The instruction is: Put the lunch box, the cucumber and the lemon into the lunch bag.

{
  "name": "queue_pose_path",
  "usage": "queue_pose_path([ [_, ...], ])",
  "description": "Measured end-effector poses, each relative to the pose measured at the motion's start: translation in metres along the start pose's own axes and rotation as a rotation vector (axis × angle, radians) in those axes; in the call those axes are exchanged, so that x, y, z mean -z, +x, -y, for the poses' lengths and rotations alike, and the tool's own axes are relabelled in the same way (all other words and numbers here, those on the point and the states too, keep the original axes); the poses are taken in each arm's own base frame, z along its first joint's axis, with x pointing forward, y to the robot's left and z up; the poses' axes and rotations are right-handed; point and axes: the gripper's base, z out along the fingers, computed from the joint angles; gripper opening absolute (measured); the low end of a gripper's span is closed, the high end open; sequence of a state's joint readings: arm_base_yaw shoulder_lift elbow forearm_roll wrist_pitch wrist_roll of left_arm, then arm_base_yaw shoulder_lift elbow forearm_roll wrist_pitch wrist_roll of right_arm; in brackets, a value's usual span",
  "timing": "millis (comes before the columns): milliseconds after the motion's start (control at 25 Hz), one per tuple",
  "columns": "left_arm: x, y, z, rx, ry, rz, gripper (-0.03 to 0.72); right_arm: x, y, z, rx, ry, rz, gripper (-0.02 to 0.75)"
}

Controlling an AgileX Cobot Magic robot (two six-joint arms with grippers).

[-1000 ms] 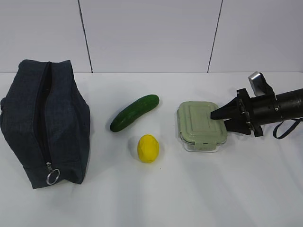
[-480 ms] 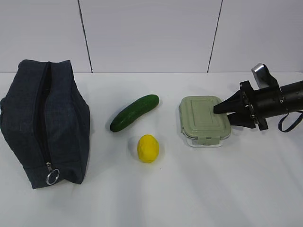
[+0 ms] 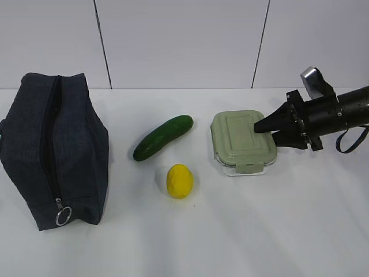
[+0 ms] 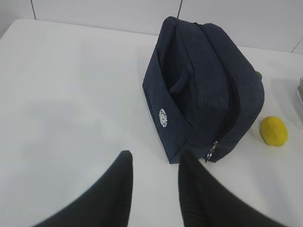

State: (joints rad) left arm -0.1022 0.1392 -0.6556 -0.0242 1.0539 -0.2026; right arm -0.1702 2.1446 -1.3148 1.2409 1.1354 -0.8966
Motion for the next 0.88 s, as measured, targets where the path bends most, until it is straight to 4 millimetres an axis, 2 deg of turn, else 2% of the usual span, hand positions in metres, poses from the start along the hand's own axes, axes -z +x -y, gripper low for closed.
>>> queue_pose_path([
  [200, -0.025, -0.050, 0.012, 0.041, -0.005, -0.121, 0.252, -0.001, 0.001, -0.007, 0.016, 0.007, -0.016, 0.365],
  [320, -0.053, -0.075, 0.019, 0.060, -0.004, -0.192, 0.317, 0.002, 0.001, -0.011, 0.019, 0.008, -0.012, 0.365],
  [480, -0.102, -0.081, 0.024, 0.107, 0.007, -0.343, 0.491, 0.006, -0.001, -0.020, 0.039, 0.007, 0.000, 0.365],
  [560, -0.122, -0.083, 0.029, 0.137, 0.046, -0.374, 0.545, 0.009, -0.001, -0.026, 0.045, 0.006, 0.007, 0.365],
  [760, -0.161, -0.089, 0.040, 0.222, 0.170, -0.364, 0.578, 0.016, -0.003, -0.038, 0.071, 0.006, 0.024, 0.364],
  [880, -0.183, -0.088, 0.037, 0.268, 0.208, -0.403, 0.579, 0.019, -0.003, -0.044, 0.084, 0.002, 0.028, 0.364],
])
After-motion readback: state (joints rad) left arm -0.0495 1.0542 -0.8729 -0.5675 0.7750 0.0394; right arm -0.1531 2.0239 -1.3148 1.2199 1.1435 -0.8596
